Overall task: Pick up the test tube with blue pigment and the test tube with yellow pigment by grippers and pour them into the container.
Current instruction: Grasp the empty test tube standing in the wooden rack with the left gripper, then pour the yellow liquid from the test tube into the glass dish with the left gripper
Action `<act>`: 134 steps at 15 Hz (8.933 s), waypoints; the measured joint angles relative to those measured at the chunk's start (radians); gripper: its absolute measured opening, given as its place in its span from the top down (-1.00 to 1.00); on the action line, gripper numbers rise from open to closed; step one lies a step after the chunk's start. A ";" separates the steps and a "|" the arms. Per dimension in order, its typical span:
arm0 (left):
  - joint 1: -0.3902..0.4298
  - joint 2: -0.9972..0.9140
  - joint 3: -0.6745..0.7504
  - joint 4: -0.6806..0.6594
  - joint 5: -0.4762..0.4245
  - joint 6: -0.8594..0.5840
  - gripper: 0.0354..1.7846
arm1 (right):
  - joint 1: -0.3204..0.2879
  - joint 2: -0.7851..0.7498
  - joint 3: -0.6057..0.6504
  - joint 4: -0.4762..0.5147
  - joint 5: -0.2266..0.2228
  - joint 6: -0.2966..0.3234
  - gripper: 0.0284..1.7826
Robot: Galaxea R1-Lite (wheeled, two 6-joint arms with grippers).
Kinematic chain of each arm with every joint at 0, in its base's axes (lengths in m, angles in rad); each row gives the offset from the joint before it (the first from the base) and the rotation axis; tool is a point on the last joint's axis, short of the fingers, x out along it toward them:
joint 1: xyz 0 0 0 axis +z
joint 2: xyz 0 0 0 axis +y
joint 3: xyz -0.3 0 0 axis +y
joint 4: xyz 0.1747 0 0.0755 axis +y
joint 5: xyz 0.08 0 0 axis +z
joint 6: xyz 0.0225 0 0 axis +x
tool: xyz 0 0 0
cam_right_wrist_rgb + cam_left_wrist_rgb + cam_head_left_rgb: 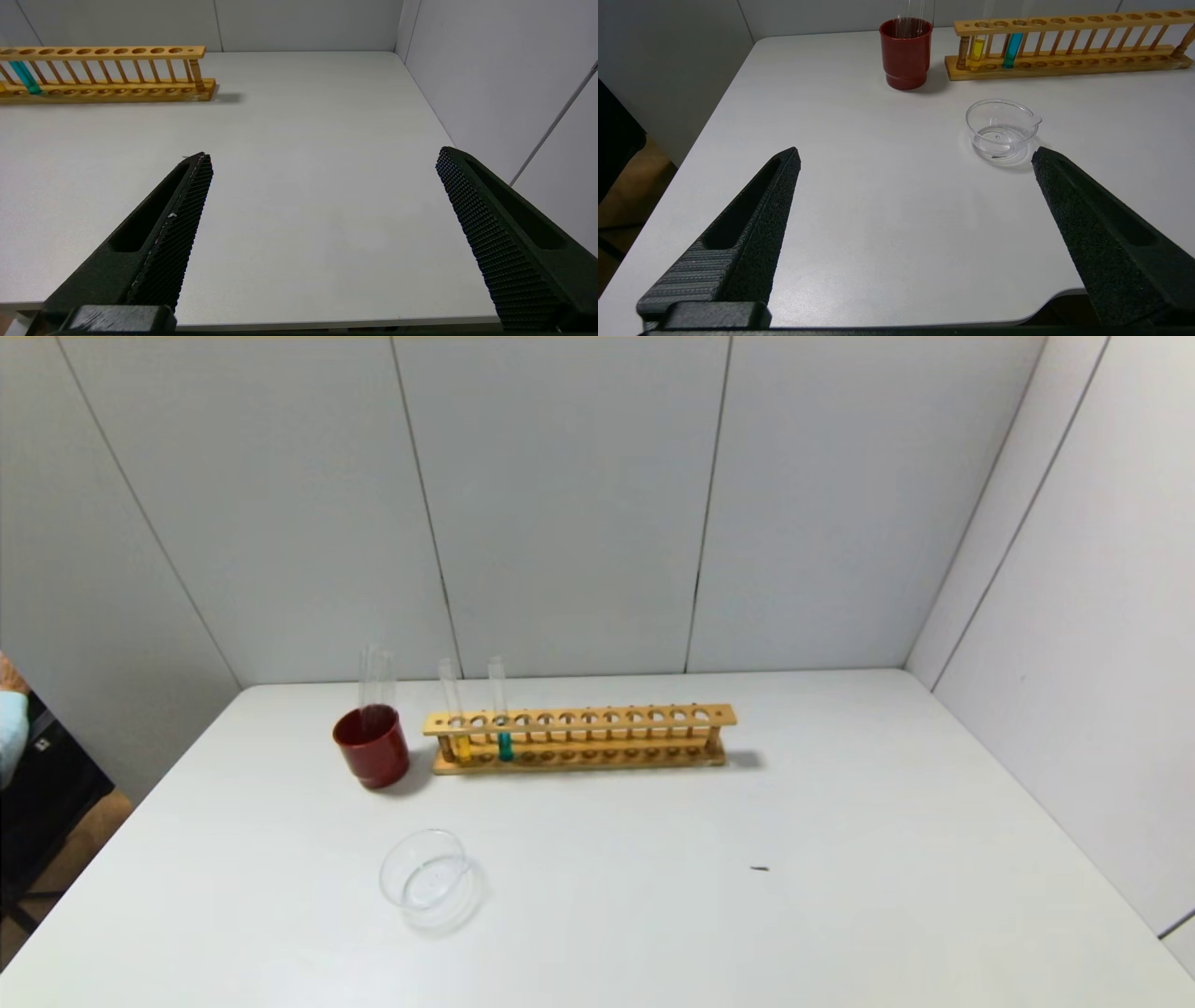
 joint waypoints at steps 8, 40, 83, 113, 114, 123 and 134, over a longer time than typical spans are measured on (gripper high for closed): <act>-0.003 0.000 -0.001 0.000 0.000 0.015 -0.96 | 0.000 0.000 0.000 0.000 0.000 0.000 -0.96; -0.193 1.712 -0.790 -0.547 -0.132 0.022 -0.96 | 0.000 0.000 0.000 0.000 0.000 0.000 -0.96; -0.201 1.843 -1.340 -0.304 -0.076 0.000 0.66 | 0.000 0.000 0.000 0.000 0.000 0.000 -0.96; -0.132 1.664 -0.700 -0.393 -0.166 1.708 0.66 | 0.000 0.000 0.000 0.000 0.000 0.000 -0.96; -0.134 1.672 -0.701 -0.394 -0.168 1.743 0.66 | 0.000 0.000 0.000 0.000 0.000 0.000 -0.96; -0.147 1.710 -0.708 -0.429 -0.168 1.987 0.66 | 0.000 0.000 0.000 0.000 0.000 0.000 -0.96; -0.171 1.731 -0.696 -0.431 -0.131 2.135 0.66 | 0.000 0.000 0.000 0.000 0.000 0.000 -0.96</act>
